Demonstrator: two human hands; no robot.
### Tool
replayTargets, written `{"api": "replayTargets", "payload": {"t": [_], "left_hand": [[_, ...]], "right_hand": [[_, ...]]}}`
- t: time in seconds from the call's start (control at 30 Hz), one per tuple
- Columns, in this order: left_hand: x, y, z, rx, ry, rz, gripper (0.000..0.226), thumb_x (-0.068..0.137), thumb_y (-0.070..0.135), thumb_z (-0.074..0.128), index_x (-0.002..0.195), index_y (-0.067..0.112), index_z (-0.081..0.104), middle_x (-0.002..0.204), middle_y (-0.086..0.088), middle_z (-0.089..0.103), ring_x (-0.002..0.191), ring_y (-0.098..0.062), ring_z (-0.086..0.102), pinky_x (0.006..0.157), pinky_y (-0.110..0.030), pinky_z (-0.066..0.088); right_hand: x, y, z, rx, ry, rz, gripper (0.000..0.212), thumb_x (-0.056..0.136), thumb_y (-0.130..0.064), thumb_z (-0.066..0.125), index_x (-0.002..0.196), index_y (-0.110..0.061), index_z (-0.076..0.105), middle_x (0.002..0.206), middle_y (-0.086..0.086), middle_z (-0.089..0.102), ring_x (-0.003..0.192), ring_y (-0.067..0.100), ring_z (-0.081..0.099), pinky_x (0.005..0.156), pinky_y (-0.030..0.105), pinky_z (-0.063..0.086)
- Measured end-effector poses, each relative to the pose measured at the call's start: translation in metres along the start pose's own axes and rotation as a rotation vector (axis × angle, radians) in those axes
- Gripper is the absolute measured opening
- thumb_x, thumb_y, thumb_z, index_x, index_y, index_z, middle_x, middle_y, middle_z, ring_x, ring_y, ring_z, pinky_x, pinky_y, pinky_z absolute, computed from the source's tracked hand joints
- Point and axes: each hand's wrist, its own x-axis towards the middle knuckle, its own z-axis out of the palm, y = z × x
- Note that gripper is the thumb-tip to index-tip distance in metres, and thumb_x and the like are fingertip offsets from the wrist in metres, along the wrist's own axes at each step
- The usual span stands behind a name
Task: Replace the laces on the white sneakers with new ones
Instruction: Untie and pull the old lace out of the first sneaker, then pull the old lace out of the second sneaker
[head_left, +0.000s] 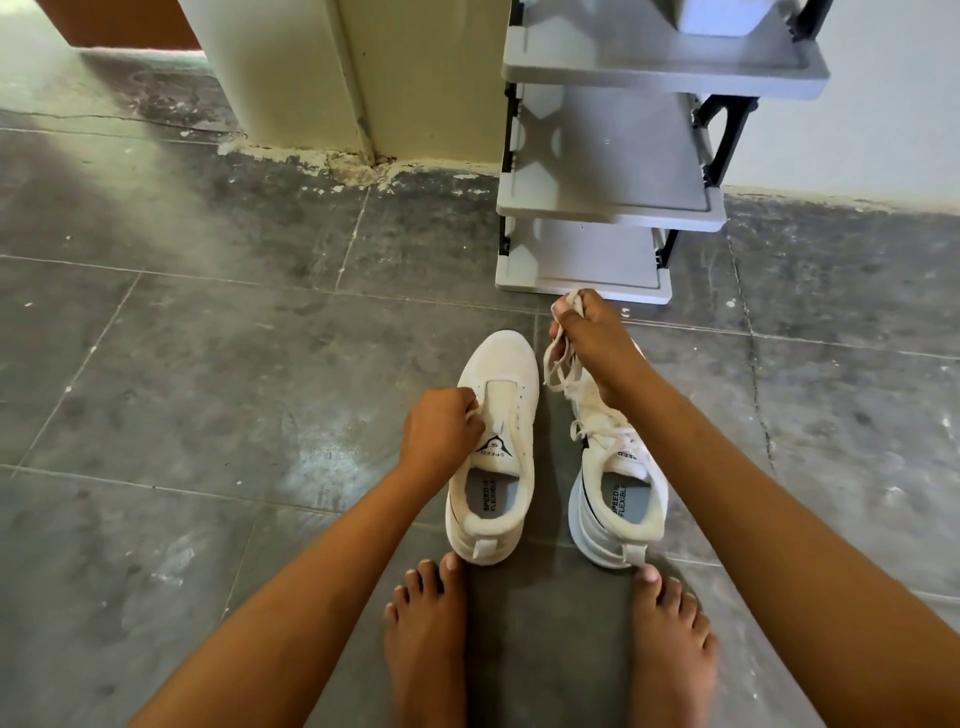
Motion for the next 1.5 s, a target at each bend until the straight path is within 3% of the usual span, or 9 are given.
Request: {"api": "replayTargets", "payload": {"t": [0.3,0.43,0.53,0.67,0.87,1.1,1.3,1.4,1.5], "left_hand": [[-0.002,0.005,-0.01,0.081,0.029,-0.006,0.014,0.086,0.019,0.054,0.081,0.007,0.061,0.075,-0.008,0.058,0.077,-0.029,0.06,0.058,-0.029,0.038],[-0.009,0.016,-0.027,0.174,0.041,0.045,0.032,0.089,0.041,0.056,0.11,0.018,0.062,0.103,-0.002,0.065,0.093,-0.021,0.061,0.066,-0.027,0.041],[-0.022,0.037,-0.05,0.15,0.071,0.144,0.035,0.089,0.042,0.057,0.116,0.021,0.061,0.111,0.001,0.064,0.101,-0.019,0.059,0.072,-0.028,0.042],[-0.036,0.079,-0.075,-0.007,0.073,0.234,0.03,0.087,0.032,0.063,0.113,0.018,0.064,0.11,0.001,0.066,0.1,-0.017,0.06,0.077,-0.027,0.043],[-0.039,0.142,-0.077,-0.155,0.066,0.334,0.022,0.084,0.024,0.067,0.104,0.014,0.068,0.101,-0.003,0.07,0.092,-0.018,0.064,0.08,-0.028,0.049],[-0.011,0.19,-0.018,-0.131,-0.034,0.413,0.018,0.083,0.021,0.068,0.1,0.015,0.069,0.097,0.0,0.069,0.081,-0.013,0.061,0.074,-0.023,0.043],[0.012,0.227,0.035,-0.096,-0.117,0.464,0.02,0.082,0.016,0.067,0.101,0.012,0.072,0.101,-0.004,0.072,0.097,-0.02,0.064,0.082,-0.02,0.039],[0.025,0.234,0.053,-0.078,-0.142,0.488,0.02,0.083,0.017,0.068,0.102,0.012,0.071,0.102,-0.003,0.071,0.095,-0.018,0.064,0.074,-0.013,0.033],[0.037,0.233,0.069,-0.08,-0.175,0.505,0.017,0.083,0.014,0.068,0.099,0.009,0.07,0.098,-0.006,0.07,0.088,-0.02,0.064,0.073,-0.017,0.037]], "right_hand": [[-0.028,-0.02,-0.011,-0.059,-0.059,-0.027,0.012,0.1,-0.02,0.04,0.099,-0.011,0.048,0.073,0.001,0.056,0.055,0.01,0.052,0.046,0.011,0.044],[-0.05,-0.028,-0.024,-0.044,-0.036,-0.038,0.011,0.1,-0.017,0.041,0.097,-0.009,0.047,0.071,0.002,0.056,0.054,0.013,0.05,0.043,0.011,0.042],[-0.075,-0.043,-0.039,-0.05,-0.009,-0.067,0.011,0.1,-0.017,0.041,0.098,-0.008,0.046,0.072,0.002,0.056,0.054,0.013,0.051,0.046,0.012,0.043],[-0.106,-0.064,-0.063,-0.027,0.018,-0.111,0.011,0.1,-0.017,0.04,0.098,-0.007,0.045,0.073,0.004,0.055,0.055,0.014,0.049,0.051,0.018,0.042],[-0.133,-0.067,-0.115,0.006,0.108,-0.13,0.016,0.1,-0.017,0.041,0.085,-0.013,0.043,0.069,0.005,0.053,0.053,0.013,0.047,0.047,0.015,0.042],[-0.113,-0.01,-0.196,-0.061,0.309,-0.036,0.015,0.099,-0.018,0.042,0.086,-0.011,0.045,0.072,0.01,0.055,0.057,0.015,0.049,0.06,0.023,0.042],[-0.088,0.042,-0.261,-0.08,0.452,0.02,0.014,0.098,-0.016,0.043,0.085,-0.011,0.044,0.071,0.008,0.055,0.054,0.015,0.048,0.06,0.023,0.043],[-0.072,0.068,-0.286,-0.125,0.488,0.045,0.008,0.098,-0.016,0.042,0.095,-0.009,0.045,0.079,0.008,0.057,0.06,0.012,0.05,0.071,0.029,0.043],[-0.053,0.094,-0.306,-0.217,0.511,0.068,0.007,0.098,-0.018,0.042,0.096,-0.012,0.045,0.085,0.007,0.059,0.075,0.018,0.054,0.075,0.028,0.04]]}}
